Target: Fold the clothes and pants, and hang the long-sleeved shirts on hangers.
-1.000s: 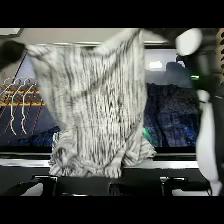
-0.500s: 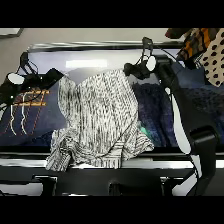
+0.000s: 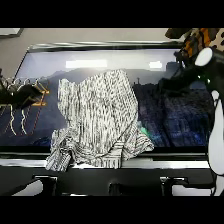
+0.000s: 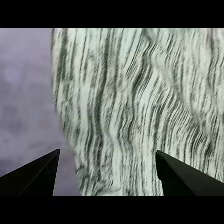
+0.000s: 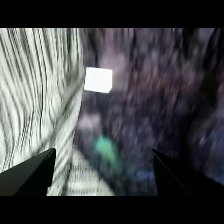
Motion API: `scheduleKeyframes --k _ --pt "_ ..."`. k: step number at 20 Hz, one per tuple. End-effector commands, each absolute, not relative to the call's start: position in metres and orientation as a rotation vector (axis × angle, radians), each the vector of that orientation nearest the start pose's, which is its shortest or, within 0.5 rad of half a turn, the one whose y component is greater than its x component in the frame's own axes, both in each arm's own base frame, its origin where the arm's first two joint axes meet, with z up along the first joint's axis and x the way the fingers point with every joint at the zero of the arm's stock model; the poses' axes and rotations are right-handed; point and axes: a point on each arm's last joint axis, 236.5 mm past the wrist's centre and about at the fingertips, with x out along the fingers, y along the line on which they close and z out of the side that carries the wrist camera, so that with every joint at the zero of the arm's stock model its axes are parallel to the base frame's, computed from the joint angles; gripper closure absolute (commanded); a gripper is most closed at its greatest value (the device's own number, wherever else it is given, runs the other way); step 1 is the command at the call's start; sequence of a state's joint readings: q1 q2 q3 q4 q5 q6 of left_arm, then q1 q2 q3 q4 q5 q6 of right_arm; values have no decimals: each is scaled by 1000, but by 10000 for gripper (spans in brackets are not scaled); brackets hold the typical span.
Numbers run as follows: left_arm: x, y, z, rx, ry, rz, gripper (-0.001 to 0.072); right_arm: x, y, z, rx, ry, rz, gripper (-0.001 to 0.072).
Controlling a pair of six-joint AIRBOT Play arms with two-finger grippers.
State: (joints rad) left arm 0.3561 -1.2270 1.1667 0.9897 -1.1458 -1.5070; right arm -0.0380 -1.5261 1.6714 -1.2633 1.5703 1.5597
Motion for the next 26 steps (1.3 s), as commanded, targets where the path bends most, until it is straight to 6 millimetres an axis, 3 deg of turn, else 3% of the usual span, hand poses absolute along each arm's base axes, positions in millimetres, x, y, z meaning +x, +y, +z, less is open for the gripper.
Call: scheduleKeyframes --k 1,5,7,12,13,14,15,16,20,24,25,26 --pt "318 4 20 -705 1225 -40 15 335 58 27 408 1577 283 29" --pt "273 -30 -21 -702 1356 -89 15 286 82 -45 572 1661 260 27" --pt "266 -40 -29 -689 1388 -111 16 271 102 -65 655 1670 305 28" --pt "260 -67 -29 -598 1417 -224 15 233 136 -100 599 1734 335 32" --pt "259 -71 -29 -588 1422 -235 15 228 143 -101 587 1746 353 73" --pt "257 -75 -30 -578 1430 -247 15 225 148 -100 569 1756 370 270" --pt "254 -78 -32 -572 1440 -255 15 223 151 -98 573 1763 381 583" --pt "250 -82 -35 -568 1455 -264 16 224 151 -95 579 1756 382 680" --pt "236 -96 -51 -573 1522 -291 15 239 148 -69 589 1665 333 679" --pt "242 -108 -65 -546 1531 -301 34 238 149 -52 613 1632 323 679" --pt "242 -113 -68 -549 1540 -309 78 236 150 -51 615 1639 326 679" --pt "240 -117 -72 -549 1558 -318 388 235 151 -50 621 1645 332 679"
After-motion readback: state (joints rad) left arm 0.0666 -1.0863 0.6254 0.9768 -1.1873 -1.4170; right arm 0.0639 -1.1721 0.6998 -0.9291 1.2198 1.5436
